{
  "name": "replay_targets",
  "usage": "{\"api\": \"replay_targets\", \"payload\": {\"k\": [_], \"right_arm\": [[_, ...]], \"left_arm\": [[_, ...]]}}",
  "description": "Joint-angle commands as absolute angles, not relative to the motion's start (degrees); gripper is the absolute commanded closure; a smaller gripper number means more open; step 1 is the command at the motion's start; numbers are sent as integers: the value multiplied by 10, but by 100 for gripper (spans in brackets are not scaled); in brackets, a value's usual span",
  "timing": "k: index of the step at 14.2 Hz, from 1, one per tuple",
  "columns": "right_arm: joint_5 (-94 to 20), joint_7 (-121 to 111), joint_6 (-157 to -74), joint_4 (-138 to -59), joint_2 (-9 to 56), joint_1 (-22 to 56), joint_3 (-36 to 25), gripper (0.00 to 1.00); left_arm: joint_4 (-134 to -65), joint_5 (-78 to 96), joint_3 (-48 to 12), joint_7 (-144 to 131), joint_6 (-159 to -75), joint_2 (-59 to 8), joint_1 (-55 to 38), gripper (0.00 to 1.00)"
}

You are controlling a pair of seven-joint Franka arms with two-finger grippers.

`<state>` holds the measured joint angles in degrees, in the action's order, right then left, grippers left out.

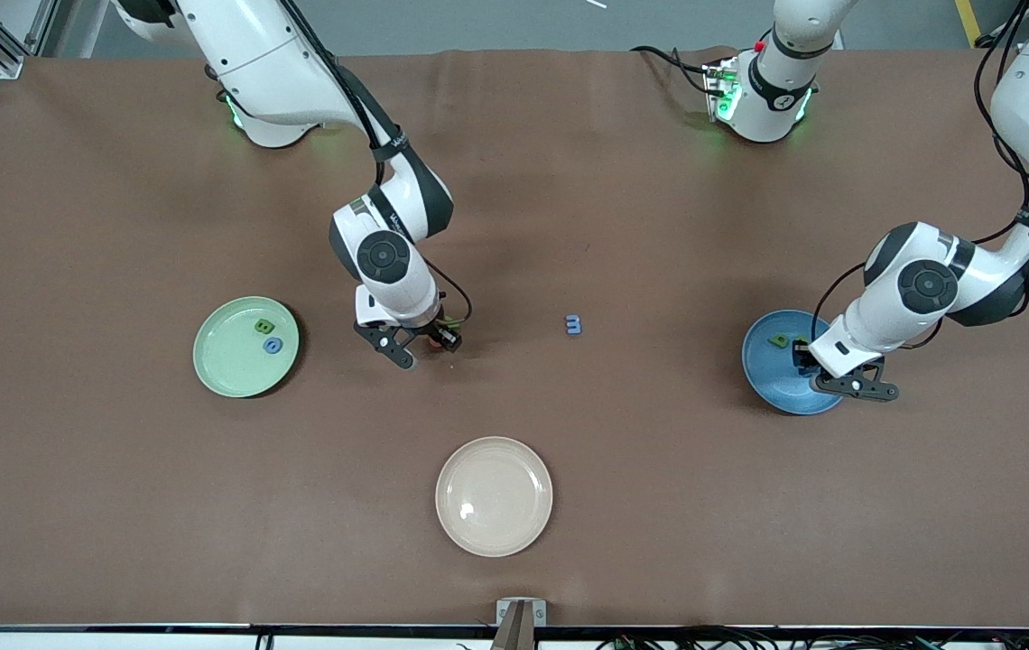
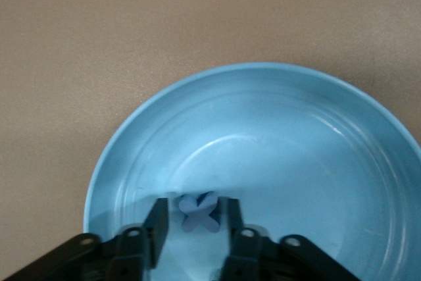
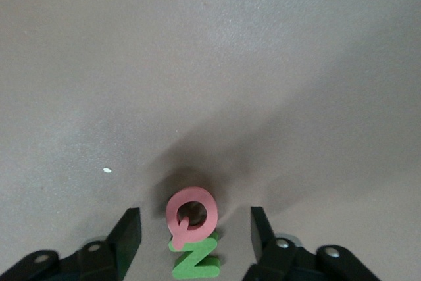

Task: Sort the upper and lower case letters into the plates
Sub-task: 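Release the x on the blue plate while the right gripper lifts the Q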

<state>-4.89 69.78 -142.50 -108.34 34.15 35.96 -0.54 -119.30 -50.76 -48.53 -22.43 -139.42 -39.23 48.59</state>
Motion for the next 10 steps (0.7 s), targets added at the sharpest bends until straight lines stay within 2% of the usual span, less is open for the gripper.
{"api": "replay_targets", "payload": {"k": [1,3,5,7,8,10], "right_arm": [[-46,711,-1438,-1081,351,373,-12,23],[-45,711,-1440,-1082,355,374,-12,32],[-44,711,-1440,-1081,357,377,-13,50],[-44,711,-1437,-1081,357,376,-13,85],[-44,711,-1434,-1081,356,375,-14,96],[-44,706,-1420,-1082,346,367,-15,100]], "left_arm": [[-1194,-510,-495,-221,-1387,-361,488,0],[-1194,-487,-523,-225,-1361,-352,489,0],[-1173,-427,-570,-230,-1312,-339,489,0],[-1135,-360,-624,-251,-1259,-341,489,0],[-1116,-335,-644,-269,-1234,-341,481,0],[-1103,-316,-662,-321,-1223,-345,456,0]]}}
